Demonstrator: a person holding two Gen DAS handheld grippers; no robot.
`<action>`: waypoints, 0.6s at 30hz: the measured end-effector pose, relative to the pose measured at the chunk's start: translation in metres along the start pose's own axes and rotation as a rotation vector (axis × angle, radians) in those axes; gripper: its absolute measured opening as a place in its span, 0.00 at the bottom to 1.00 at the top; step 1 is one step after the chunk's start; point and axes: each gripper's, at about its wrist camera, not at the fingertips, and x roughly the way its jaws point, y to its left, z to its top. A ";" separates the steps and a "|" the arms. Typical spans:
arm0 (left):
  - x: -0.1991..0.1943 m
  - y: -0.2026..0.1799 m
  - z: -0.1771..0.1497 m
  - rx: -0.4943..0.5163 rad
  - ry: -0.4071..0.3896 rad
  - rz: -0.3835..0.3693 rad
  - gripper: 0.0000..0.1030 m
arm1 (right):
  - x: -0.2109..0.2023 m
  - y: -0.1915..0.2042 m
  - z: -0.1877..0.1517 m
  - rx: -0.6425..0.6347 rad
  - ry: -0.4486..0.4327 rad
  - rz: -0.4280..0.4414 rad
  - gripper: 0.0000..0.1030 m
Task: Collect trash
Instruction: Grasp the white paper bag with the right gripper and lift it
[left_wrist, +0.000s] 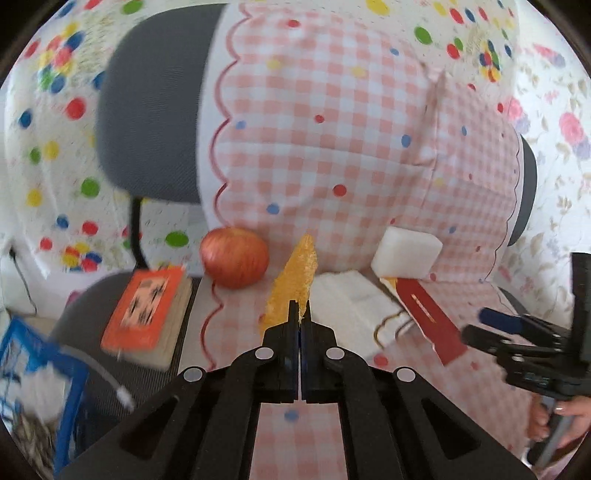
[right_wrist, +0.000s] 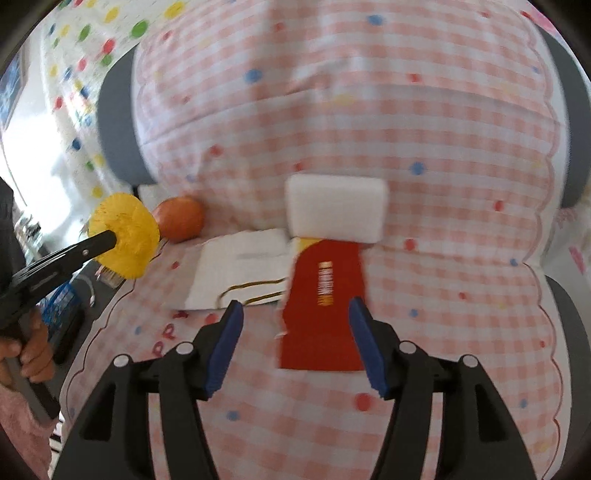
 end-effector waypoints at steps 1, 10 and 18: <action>-0.004 0.001 -0.005 -0.014 -0.002 -0.005 0.00 | 0.005 0.008 0.001 -0.014 0.010 0.010 0.57; -0.012 0.004 -0.018 -0.029 -0.008 -0.027 0.00 | 0.076 0.053 0.018 -0.088 0.122 0.030 0.60; -0.006 0.015 -0.022 -0.064 0.001 -0.039 0.00 | 0.103 0.056 0.017 -0.094 0.208 -0.018 0.71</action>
